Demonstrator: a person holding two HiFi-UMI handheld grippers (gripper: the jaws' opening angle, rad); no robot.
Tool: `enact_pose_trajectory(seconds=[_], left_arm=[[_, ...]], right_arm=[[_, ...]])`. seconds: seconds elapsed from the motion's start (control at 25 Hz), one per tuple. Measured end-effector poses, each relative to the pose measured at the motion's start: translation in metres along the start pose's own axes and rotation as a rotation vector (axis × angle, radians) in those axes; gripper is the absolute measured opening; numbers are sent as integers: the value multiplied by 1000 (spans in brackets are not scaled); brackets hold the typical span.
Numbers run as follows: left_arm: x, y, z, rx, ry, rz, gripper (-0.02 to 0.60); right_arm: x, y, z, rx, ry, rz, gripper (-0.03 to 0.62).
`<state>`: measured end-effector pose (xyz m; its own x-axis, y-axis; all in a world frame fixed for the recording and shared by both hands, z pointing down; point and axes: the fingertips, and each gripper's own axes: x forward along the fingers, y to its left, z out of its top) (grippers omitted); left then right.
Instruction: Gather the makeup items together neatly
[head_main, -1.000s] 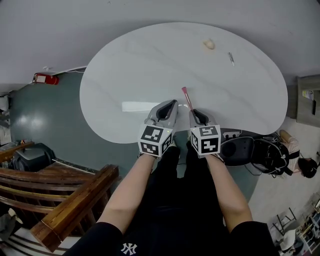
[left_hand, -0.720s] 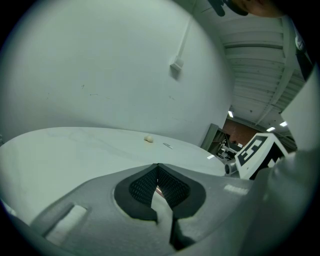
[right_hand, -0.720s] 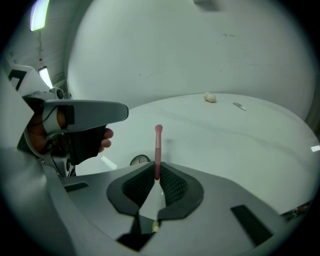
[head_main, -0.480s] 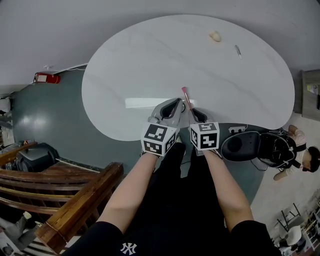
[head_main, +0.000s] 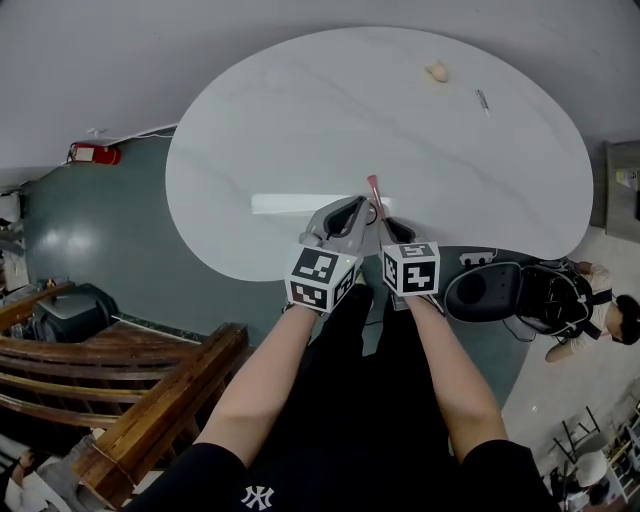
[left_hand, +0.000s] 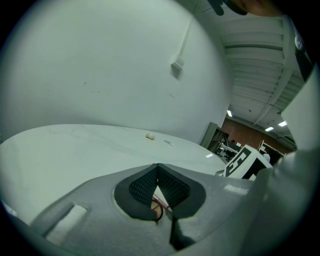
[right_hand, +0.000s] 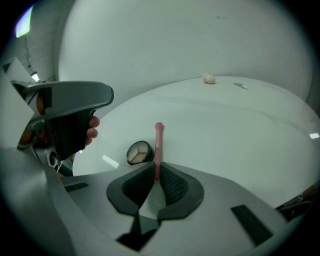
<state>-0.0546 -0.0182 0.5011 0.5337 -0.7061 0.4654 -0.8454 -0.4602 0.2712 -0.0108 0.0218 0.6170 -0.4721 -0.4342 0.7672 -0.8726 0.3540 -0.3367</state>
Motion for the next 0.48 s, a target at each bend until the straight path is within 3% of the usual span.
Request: enact_pose_trajectory(seconds=[0.48], left_arm=[[-8, 5, 4, -6, -19, -6, 8]], right_arm=[[-6, 5, 6, -57, 6, -14, 89]])
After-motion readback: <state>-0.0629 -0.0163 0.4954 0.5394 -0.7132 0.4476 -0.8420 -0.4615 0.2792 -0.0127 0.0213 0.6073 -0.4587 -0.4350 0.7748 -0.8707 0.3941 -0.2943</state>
